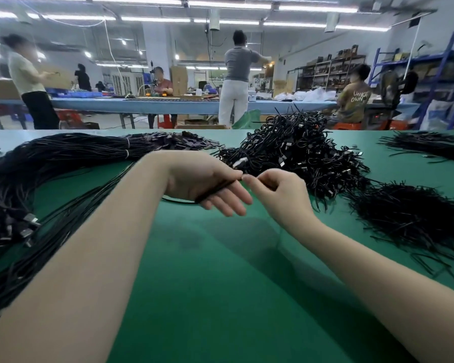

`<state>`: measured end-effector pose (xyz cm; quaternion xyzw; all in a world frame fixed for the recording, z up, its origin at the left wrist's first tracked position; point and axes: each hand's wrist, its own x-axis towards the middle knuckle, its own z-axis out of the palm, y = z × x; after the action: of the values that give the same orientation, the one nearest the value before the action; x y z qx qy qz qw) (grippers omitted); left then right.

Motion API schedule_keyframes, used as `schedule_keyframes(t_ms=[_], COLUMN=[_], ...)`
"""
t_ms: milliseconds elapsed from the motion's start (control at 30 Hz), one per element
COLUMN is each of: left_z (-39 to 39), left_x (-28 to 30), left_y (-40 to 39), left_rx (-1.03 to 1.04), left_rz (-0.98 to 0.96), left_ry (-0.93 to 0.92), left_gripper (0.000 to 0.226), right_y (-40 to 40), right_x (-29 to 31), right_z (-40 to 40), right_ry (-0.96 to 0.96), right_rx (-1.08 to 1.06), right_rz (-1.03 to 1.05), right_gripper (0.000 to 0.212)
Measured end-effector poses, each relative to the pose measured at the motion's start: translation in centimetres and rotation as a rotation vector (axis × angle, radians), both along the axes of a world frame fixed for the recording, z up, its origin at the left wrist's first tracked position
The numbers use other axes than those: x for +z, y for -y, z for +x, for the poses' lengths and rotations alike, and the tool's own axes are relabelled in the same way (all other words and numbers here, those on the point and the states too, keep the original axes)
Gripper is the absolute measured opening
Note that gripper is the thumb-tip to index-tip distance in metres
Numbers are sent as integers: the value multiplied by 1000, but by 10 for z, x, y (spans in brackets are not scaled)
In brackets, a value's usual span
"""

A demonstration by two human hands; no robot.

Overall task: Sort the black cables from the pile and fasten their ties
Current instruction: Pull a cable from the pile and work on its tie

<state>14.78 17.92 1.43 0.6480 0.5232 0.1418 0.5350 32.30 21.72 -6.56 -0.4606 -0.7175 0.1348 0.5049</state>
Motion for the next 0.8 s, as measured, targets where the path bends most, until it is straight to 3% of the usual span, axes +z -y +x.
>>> schedule_keyframes(t_ms=[133, 267, 367, 433, 533, 667, 700, 733, 800], left_z=[13, 16, 6, -5, -13, 0, 7, 13, 21], left_x=[-6, 0, 14, 22, 22, 6, 0, -4, -10], left_y=[-16, -22, -15, -7, -1, -2, -4, -6, -13], left_rx=[388, 562, 507, 367, 166, 42, 62, 103, 248], left_rz=[203, 445, 387, 318, 263, 170, 160, 180, 253], left_ry=[256, 465, 974, 1110, 882, 61, -61, -100, 72], left_gripper=[42, 34, 38, 36, 36, 41, 44, 44, 41], right_y=[15, 14, 8, 3, -7, -7, -3, 2, 11], right_x=[1, -9, -19, -20, -11, 9, 15, 20, 24], right_z=[-15, -15, -9, -4, 4, 12, 9, 4, -10], right_ry=[-55, -56, -11, 0, 7, -119, -121, -105, -93], right_rx=[91, 349, 509, 457, 226, 21, 26, 46, 128], right_rz=[109, -52, -326, -431, -392, -100, -37, 8, 35], right_gripper=[17, 22, 26, 27, 35, 40, 38, 35, 29])
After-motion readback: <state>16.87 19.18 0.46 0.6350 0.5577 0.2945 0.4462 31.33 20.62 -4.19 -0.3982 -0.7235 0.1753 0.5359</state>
